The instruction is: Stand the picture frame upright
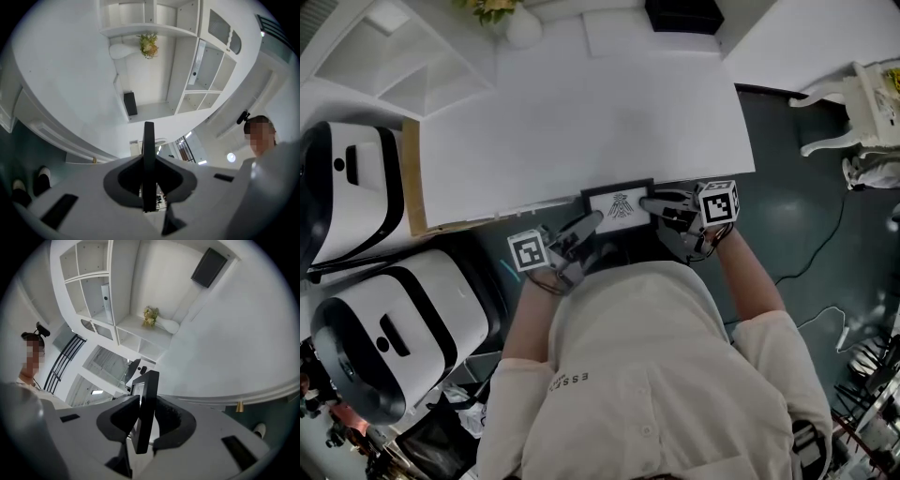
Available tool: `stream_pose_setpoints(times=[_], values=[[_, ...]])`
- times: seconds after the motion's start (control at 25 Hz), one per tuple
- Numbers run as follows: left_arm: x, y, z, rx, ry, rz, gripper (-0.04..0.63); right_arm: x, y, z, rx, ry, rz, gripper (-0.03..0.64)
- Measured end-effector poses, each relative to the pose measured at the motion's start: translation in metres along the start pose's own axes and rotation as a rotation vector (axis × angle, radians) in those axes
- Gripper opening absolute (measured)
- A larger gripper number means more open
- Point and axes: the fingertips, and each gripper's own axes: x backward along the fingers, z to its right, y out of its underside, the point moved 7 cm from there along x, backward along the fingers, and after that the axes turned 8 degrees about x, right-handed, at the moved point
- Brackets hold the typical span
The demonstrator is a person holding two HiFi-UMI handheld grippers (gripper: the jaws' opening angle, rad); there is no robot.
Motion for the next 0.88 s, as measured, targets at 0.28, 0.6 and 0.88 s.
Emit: stream_pose_setpoints(times=[0.28, 0.6, 0.88], values=[[0.008, 0.000, 0.010, -0.077, -0.095, 0.000, 0.063, -0.003, -0.007, -0.017, 0.031, 0.004, -0.004, 0.100], [0.079, -0.029, 0.009, -0.130, -0.166, 0.101, 0.064, -0.081, -0.018, -0.040, 0.068, -0.033, -0.038, 0.092], [0.086, -0.080, 0.014, -0.157, -0.202, 0.236, 0.064, -0.130, -0.078, -0.017, 0.108, -0.117, -0.124, 0.091]])
